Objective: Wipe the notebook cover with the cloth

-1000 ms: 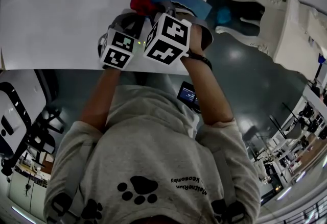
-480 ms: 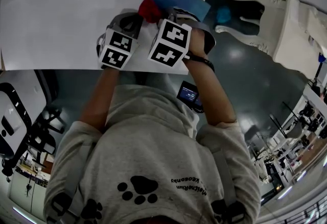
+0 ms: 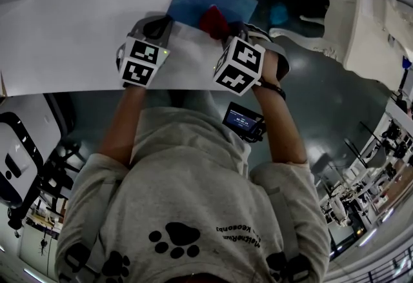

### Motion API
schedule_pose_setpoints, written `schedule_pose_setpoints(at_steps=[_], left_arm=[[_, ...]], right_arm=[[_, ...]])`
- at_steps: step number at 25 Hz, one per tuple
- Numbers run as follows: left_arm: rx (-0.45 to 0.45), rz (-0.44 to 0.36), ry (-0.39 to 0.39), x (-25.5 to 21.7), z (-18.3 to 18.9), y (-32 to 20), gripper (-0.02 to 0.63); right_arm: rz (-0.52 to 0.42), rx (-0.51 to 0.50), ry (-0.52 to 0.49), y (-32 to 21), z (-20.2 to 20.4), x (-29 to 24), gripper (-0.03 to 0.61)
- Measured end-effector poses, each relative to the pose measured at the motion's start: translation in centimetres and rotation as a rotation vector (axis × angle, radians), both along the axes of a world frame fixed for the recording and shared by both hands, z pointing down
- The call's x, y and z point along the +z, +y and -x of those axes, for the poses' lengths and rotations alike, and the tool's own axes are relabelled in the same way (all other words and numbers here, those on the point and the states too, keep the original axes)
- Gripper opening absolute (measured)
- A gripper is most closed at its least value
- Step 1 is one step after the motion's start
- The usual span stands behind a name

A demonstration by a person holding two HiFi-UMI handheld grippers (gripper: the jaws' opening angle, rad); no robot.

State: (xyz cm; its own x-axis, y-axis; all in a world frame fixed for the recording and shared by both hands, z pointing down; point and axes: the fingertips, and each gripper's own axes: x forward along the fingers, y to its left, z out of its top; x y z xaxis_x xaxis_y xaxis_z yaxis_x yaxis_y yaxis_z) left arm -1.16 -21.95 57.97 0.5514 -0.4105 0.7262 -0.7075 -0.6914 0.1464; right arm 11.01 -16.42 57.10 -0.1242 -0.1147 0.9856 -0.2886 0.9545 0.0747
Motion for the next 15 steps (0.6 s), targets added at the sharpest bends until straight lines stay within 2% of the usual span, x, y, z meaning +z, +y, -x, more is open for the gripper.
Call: schedule_pose_setpoints(at_steps=[15], left_arm=[[0.001, -0.007, -0.001, -0.1, 0.2, -0.1, -0.002]], right_arm=[[0.018, 0.137, 0.099, 3.2, -7.0, 0.9, 0.046]])
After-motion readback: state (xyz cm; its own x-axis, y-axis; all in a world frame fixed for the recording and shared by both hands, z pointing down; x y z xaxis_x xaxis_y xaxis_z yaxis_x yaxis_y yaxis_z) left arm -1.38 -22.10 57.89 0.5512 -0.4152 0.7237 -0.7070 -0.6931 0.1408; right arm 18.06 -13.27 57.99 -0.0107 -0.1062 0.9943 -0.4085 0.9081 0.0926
